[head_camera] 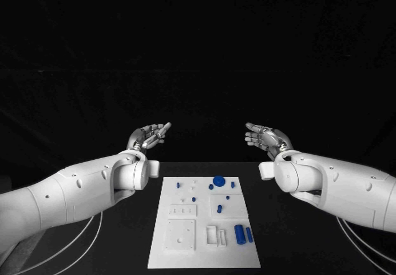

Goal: Assemble the parts on the task board

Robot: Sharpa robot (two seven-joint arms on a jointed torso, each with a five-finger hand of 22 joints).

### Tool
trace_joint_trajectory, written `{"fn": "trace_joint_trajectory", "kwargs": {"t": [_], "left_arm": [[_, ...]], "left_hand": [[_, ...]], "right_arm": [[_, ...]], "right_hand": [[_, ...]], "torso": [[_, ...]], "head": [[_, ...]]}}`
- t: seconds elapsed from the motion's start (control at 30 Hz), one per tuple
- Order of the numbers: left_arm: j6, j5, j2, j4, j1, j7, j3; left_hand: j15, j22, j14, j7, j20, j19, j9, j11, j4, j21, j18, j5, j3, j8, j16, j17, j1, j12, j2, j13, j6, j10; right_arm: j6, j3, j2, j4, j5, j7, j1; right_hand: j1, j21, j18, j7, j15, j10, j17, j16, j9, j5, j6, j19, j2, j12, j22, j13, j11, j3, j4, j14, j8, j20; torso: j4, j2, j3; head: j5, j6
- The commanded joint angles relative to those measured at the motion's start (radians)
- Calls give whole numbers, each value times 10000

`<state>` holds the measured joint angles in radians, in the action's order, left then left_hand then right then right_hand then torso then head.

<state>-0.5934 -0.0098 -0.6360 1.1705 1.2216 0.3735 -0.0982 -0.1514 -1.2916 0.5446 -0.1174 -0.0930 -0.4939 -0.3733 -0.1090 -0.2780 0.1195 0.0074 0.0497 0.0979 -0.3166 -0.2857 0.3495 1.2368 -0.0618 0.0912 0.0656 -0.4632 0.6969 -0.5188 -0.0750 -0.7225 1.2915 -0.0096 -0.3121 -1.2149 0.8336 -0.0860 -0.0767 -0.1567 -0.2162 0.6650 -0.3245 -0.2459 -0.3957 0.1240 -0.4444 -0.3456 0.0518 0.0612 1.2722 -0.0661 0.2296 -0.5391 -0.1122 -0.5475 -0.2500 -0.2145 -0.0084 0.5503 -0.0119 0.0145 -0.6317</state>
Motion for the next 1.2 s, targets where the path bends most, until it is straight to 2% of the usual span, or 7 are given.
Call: {"fn": "trace_joint_trajectory", "kwargs": {"t": [0.03,0.37,0.4,0.57,0.7,0.93,1.2], "left_arm": [[1491,-292,226,-600,251,-937,-105],[1999,-358,490,-1322,562,-1292,-275],[2258,-328,164,-852,561,-925,-304],[2056,-397,-55,-525,563,-639,-306],[2115,-413,-256,-224,563,-532,-306],[2270,-709,-827,778,573,-490,-301],[2274,-882,-1428,2048,704,-468,-280]], "left_hand": [[-28,-420,233,-38,-8,-212,-122,-68,-144,56,-74,72,19,-142,-115,116,395,-58,28,33,-198,273],[-60,-415,579,-390,133,-468,-212,-334,-104,207,-74,82,54,-315,-326,233,744,-215,-43,101,-542,731],[-63,-415,692,-443,177,-550,-239,-367,-73,250,-74,101,61,-378,-390,264,914,-264,-66,120,-672,867],[-108,-412,1155,-580,303,-964,-283,-468,-48,453,-25,163,49,-498,-641,371,1336,-373,-115,157,-960,1196],[-115,-399,2353,-772,335,-1901,-463,-608,345,951,443,299,252,-1051,-1259,615,2476,-1045,-133,426,-2184,2700],[55,-410,3231,-738,448,-2444,-276,-469,267,1298,638,346,189,-969,-1602,771,3188,-1101,-68,387,-2657,3523],[161,-396,3464,-725,570,-2598,-130,-422,95,1474,591,372,-37,-839,-1634,862,3496,-940,3,321,-2787,3756]], "right_arm": [[2277,-100,113,-497,-379,1454,-264],[3400,-297,272,-1255,-504,2243,-708],[2503,-296,702,-1964,-5117,1885,-703],[2255,-295,982,-2244,-7489,1829,-639],[2325,-294,1281,-2615,-8889,1826,-571],[2234,-289,1654,-2944,-11289,1797,-471],[2000,-284,1964,-3153,-13927,2182,-409]], "right_hand": [[1148,71,-234,-755,-43,460,-233,-294,-222,-72,-237,-413,39,92,519,-42,35,459,-1255,-314,-340,-38],[2188,-86,-715,-793,-147,1675,-485,-962,-351,-138,-1226,-1671,212,417,488,-152,88,-50,-1729,-1599,-903,20],[2289,-267,-877,-750,74,2138,-632,-1268,-378,-90,-1517,-2161,254,625,517,-242,-41,-165,-1726,-2172,-1031,59],[2419,-383,-1062,-654,282,2680,-784,-1456,-350,-81,-1949,-2686,333,782,501,-342,-232,-285,-1756,-2651,-1148,74],[2779,-1555,-1781,-391,1469,3814,-1673,-2786,-410,-116,-2966,-5046,484,1324,568,-608,-718,-580,-1765,-4979,-1497,308],[3163,-3108,-1851,-291,2250,4636,-3254,-4409,-259,118,-3744,-7706,671,1473,639,-799,-1242,-601,-1803,-7380,-1466,1288],[3409,-5597,-1851,-217,2355,4852,-5235,-7096,0,190,-4128,-8858,878,1064,666,-741,-1367,-337,-1809,-7973,-1160,2172]], "torso": [[-2,0,-5],[-2,0,-5],[31,119,-72],[47,161,-117],[125,241,-167],[301,512,-236],[540,941,-267]], "head": [[0,1],[0,1],[74,-188],[81,-181],[26,-142],[-121,-14],[-303,121]]}}
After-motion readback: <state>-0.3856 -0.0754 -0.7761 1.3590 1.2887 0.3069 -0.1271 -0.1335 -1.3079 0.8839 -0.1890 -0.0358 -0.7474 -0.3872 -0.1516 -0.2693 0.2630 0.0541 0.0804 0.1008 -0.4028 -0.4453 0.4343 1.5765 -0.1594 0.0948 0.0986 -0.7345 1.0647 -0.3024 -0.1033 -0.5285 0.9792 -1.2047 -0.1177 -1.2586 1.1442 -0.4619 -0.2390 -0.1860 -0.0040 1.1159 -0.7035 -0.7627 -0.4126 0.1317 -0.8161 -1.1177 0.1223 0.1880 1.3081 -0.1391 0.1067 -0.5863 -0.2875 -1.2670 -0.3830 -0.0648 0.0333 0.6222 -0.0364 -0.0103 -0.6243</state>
